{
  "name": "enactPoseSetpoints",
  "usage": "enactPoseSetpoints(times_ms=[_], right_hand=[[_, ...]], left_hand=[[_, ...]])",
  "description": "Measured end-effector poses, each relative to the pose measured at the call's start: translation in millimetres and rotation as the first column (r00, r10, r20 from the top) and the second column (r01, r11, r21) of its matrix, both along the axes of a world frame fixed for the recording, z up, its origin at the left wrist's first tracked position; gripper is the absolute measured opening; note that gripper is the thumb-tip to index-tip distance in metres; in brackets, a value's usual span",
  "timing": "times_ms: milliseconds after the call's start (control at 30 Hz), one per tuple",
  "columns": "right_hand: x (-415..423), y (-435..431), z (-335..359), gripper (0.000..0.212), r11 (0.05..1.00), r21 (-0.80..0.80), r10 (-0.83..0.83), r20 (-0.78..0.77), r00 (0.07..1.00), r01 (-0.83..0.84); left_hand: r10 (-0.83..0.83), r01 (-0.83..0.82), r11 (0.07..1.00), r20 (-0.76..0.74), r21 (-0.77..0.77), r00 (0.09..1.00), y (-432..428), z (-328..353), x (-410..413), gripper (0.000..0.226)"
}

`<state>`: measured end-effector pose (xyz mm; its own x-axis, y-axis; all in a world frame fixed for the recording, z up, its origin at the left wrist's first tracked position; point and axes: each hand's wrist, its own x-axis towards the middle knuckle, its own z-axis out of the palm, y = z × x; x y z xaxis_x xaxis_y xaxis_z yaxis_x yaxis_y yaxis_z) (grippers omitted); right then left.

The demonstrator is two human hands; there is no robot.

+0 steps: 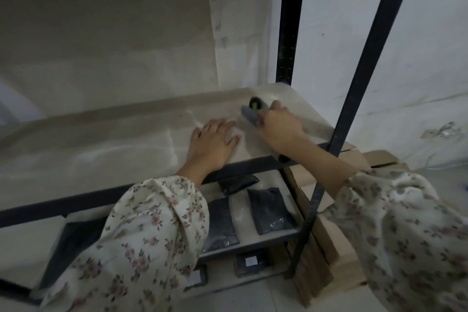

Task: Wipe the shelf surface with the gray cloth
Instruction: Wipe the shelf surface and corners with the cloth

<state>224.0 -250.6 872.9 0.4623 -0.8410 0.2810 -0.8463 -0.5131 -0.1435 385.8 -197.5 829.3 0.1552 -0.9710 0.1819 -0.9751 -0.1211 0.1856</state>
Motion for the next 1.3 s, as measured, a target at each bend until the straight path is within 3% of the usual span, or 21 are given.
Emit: enactPoseSetpoints(times_ms=[100,200,267,367,433,533,633,667,767,833,867,1000,1067,1133,1200,1233,1300], right_hand=[[-24,-36,15,0.041,0.978,-0.018,-0.206,0.010,0.978,0.206],[-44,-54,8,0.050,0.913,0.112,-0.374,-0.150,0.915,0.391],[-27,-42,0,0.052,0.934,0.133,-0.317,-0.116,0.941,0.331],[11,-14,-7,0.037,0.995,0.057,-0.085,0.013,0.996,0.084],[13,-18,0,0.034,0.992,0.113,-0.077,0.123,0.989,0.063],[-12,-64,13,0.039,0.942,0.167,-0.319,0.175,0.932,0.291],[-19,-94,8,0.052,0.810,0.306,-0.574,0.237,0.784,0.501],[-9,-93,2,0.050,0.827,0.300,-0.546,0.231,0.805,0.475],[19,-84,-7,0.045,0.959,0.211,-0.219,0.125,0.968,0.189],[22,-95,2,0.042,0.973,0.227,-0.080,0.129,0.988,0.050],[20,-106,8,0.042,0.975,0.218,-0.085,0.146,0.986,0.052],[1,-138,9,0.042,0.920,0.204,-0.374,0.207,0.904,0.334],[13,-132,2,0.039,0.941,0.172,-0.315,0.138,0.939,0.290],[35,-124,2,0.041,0.986,0.113,-0.132,0.083,0.988,0.122],[47,-127,10,0.040,0.974,0.224,0.012,0.140,0.990,-0.043],[48,-133,12,0.040,0.956,0.285,0.006,0.193,0.981,-0.062],[42,-152,15,0.039,0.952,0.286,-0.166,0.196,0.967,0.105]], left_hand=[[-0.008,0.008,1.000,-0.013,0.014,1.000,1,1,1,0.057],[-0.005,0.006,0.999,-0.029,0.038,1.000,3,3,0,0.057],[-0.001,0.002,0.999,-0.028,0.044,1.000,3,4,-1,0.056],[-0.005,0.006,0.999,-0.022,0.049,1.000,0,5,0,0.056],[-0.017,0.019,0.998,-0.041,0.054,0.999,-2,6,2,0.055],[-0.018,0.022,0.998,-0.058,0.065,0.998,-8,7,9,0.055],[-0.028,0.032,0.997,-0.060,0.065,0.998,-13,7,12,0.054],[-0.029,0.032,0.998,-0.059,0.062,0.998,-17,8,14,0.053],[-0.022,0.026,0.998,-0.072,0.062,0.997,-32,10,20,0.053],[-0.019,0.024,0.996,-0.061,0.082,0.998,-42,10,25,0.053],[-0.017,0.022,0.996,-0.059,0.089,0.998,-46,10,27,0.054],[-0.021,0.026,0.997,-0.072,0.077,0.997,-52,6,34,0.054],[-0.026,0.031,0.997,-0.075,0.068,0.997,-54,6,37,0.053],[-0.035,0.040,0.997,-0.069,0.066,0.997,-58,6,40,0.052],[-0.052,0.055,0.996,-0.053,0.068,0.997,-60,6,42,0.052],[-0.058,0.062,0.995,-0.056,0.074,0.997,-61,5,43,0.052],[-0.053,0.060,0.994,-0.076,0.088,0.996,-62,5,44,0.052]])
